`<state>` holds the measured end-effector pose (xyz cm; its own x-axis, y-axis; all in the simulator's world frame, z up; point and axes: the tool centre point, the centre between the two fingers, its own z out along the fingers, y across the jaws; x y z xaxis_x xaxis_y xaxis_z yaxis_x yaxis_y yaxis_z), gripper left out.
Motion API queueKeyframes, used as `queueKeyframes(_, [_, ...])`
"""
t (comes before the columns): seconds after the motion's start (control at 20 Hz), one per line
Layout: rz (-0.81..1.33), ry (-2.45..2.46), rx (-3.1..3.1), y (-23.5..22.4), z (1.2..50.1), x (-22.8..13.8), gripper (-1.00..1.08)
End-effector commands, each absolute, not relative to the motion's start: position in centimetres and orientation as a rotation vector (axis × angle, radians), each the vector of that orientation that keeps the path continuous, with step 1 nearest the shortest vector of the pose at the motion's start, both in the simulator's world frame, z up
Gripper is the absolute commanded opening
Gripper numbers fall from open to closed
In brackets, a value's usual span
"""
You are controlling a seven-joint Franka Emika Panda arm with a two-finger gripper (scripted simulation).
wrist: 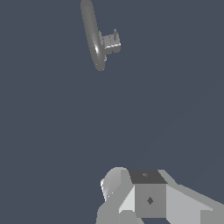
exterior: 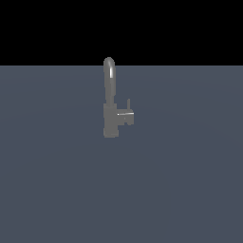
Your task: Turn on the faucet by rotating a designated handle.
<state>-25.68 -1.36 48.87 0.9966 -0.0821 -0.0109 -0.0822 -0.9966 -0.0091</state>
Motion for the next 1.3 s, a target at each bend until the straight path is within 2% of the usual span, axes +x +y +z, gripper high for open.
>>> queueKeyframes(0.0, [0.016, 0.129, -3.129, -1.4, 48.9, -25.7, -1.00])
queueKeyframes(0.6, [0.088, 0.188, -3.086, -1.1, 48.5, -23.7, -1.00])
queueKeyframes(1.25, [0.311, 0.373, -2.923, -0.7, 46.8, -17.2, -1.00])
